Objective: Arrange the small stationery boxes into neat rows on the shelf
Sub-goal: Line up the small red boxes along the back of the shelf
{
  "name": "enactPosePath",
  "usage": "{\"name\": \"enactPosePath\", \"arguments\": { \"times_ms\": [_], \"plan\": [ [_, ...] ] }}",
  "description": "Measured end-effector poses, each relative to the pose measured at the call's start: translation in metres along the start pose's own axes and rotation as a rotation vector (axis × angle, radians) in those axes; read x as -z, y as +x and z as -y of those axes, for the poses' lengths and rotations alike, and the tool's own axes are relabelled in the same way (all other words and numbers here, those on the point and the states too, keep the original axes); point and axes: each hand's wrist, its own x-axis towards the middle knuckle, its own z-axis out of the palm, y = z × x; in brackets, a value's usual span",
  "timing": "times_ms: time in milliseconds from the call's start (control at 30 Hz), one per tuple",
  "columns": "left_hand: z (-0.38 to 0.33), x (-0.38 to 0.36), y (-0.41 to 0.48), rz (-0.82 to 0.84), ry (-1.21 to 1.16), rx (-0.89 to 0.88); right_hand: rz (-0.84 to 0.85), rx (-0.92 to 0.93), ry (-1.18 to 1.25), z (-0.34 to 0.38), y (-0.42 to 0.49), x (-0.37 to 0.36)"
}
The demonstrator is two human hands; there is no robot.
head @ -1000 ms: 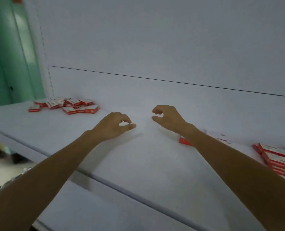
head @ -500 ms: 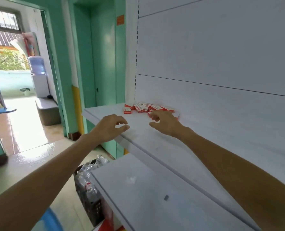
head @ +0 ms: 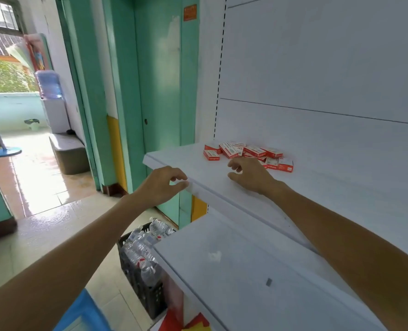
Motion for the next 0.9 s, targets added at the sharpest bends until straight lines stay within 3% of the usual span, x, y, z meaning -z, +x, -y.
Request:
{"name": "enactPosePath", "arguments": {
  "times_ms": [400,733,900],
  "plan": [
    [0.049,0.013,0.036,-0.071,-0.032,-0.082,-0.050,0.021,-0.034,0.022,0.069,-0.012],
    [0.060,-0.016,0.154,-0.026,-0.065,-0.186,-0.096,-0.146,-0.138,-0.044,0.123,-0.001],
    [0.061,-0.047,0.192,0.054,-0.066,-0.266,-0.011,-0.219,-0.236,-0.063,0.142,-0.006]
  ]
}}
